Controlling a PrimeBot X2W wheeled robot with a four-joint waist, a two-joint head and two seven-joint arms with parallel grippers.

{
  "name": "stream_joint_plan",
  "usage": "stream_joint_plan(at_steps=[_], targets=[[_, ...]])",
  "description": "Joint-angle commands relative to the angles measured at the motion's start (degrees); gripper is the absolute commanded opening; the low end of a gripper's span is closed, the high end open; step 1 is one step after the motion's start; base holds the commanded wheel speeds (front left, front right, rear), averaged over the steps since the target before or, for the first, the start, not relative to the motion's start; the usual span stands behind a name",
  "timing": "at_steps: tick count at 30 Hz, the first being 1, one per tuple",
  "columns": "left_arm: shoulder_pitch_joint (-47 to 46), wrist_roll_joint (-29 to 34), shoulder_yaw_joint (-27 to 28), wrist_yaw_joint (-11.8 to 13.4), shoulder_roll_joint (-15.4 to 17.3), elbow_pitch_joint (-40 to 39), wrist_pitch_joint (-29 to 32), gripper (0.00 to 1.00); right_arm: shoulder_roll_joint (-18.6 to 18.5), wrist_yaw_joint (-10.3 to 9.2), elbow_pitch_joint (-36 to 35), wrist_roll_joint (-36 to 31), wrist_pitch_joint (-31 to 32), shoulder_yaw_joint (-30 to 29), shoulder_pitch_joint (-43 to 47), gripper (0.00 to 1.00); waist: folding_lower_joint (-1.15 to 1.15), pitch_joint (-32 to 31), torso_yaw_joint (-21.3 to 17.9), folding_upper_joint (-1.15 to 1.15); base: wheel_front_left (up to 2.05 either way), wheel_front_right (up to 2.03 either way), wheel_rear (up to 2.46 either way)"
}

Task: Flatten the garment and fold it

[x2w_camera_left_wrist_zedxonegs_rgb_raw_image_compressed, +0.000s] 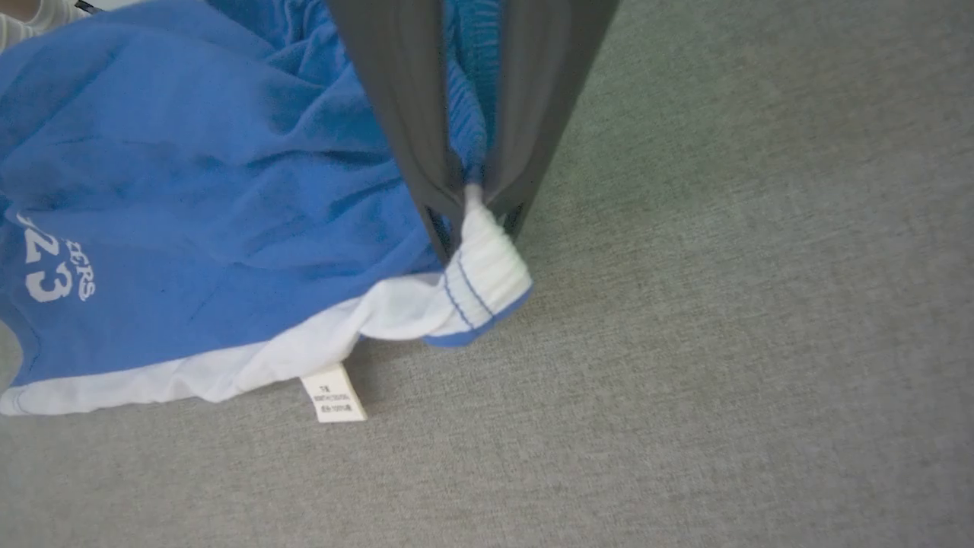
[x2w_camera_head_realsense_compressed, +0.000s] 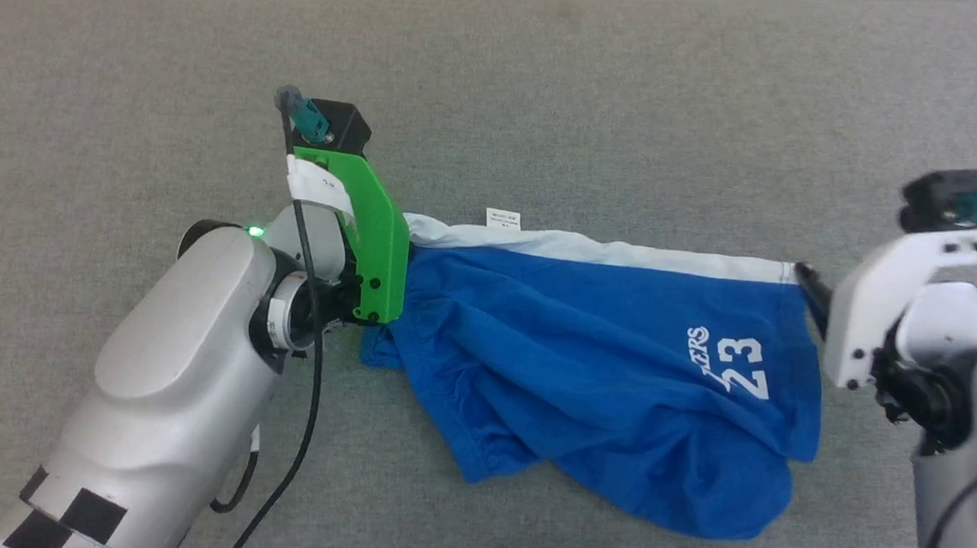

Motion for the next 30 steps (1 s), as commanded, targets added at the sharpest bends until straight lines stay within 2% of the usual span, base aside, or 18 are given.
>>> stream_joint_plan(at_steps=[1,7,15,16,18,19,30], targets=[[0.71,0.08,0.12,0.44,0.63,-0.64,0.25,0.0,-0.42,-0.09,1.57,-1.1,0.96,1.35,-1.64,1.0,0.0,1.13,0.31,0.0,0.0,0.0,0.0],[0.73,0.23,0.3,1.15,1.21,-2.45,0.31,0.0,0.15,-0.09,8.22,-4.55,3.53,3.87,-5.33,1.0,0.0,2.68,0.64,0.0,0.0,0.0,0.0],[0.55,0.17,0.43,1.49,1.58,-3.26,0.2,0.0,0.82,-0.09,14.12,-4.39,3.32,7.42,-7.05,1.0,0.0,3.96,0.47,0.0,0.0,0.0,0.0],[0.55,0.18,0.41,1.53,1.65,-3.28,0.21,0.0,0.85,-0.09,14.74,-4.14,3.46,7.71,-7.2,0.67,0.0,4.04,0.39,0.0,0.0,0.0,0.0],[0.59,0.13,0.48,1.63,1.74,-3.34,0.15,0.0,0.9,-0.09,15.44,-3.5,3.38,8.19,-7.55,0.09,0.0,4.11,0.16,0.0,0.0,0.0,0.0],[0.64,0.12,0.48,1.67,1.78,-3.33,0.11,0.0,0.84,-0.09,15.57,-3.25,3.08,8.38,-7.71,0.0,0.0,4.05,0.06,0.0,0.0,0.0,0.0],[1.87,-2.14,2.17,1.03,0.47,-2.33,-2.99,0.0,0.11,-0.09,13.58,0.91,-0.91,6.37,-8.21,0.0,0.0,-1.06,-0.34,0.0,0.0,0.0,0.0]])
